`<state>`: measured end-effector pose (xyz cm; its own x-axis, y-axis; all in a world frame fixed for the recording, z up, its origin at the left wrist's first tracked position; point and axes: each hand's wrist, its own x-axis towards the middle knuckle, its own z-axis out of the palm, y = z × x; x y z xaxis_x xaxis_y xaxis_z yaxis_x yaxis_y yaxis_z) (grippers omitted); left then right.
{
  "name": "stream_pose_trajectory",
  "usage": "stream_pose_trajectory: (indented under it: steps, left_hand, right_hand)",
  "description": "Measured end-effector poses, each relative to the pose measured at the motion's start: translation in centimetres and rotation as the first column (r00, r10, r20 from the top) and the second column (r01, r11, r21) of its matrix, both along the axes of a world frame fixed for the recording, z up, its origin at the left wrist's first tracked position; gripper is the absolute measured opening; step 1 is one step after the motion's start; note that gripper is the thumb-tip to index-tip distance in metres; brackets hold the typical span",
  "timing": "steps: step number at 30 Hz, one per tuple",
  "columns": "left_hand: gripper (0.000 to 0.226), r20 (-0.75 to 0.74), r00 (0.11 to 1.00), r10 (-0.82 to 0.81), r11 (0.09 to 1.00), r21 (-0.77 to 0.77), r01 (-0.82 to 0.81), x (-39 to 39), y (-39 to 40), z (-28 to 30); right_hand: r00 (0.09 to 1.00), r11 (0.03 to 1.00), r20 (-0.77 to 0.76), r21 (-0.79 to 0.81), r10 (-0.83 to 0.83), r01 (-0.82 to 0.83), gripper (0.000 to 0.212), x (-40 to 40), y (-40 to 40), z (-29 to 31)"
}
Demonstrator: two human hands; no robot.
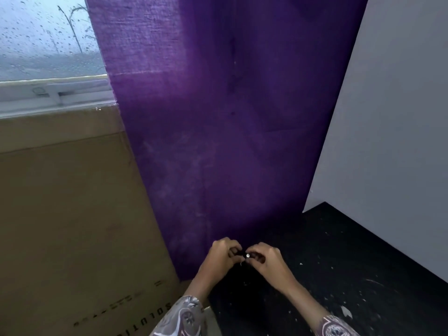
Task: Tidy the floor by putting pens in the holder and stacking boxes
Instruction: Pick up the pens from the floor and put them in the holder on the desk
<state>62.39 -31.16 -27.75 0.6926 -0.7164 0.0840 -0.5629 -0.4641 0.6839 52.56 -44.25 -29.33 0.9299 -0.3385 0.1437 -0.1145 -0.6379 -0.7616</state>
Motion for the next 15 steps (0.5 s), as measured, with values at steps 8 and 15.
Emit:
stream_pose_trajectory:
  steps: [8, 15]
  left_hand:
    - [0.010, 0.197, 0.980, -0.003, 0.981, 0.190, -0.035, -0.1, 0.6, -0.4]
    - [0.033, 0.221, 0.975, -0.008, 0.977, 0.211, -0.040, -1.7, 2.2, -0.4]
  right_hand:
    - [0.998, 1.000, -0.053, 0.004, -0.017, 0.017, 0.015, 0.3, 0.2, 0.0]
    - [0.986, 0.996, -0.160, 0.061, -0.049, 0.059, 0.040, -0.5, 0.9, 0.7]
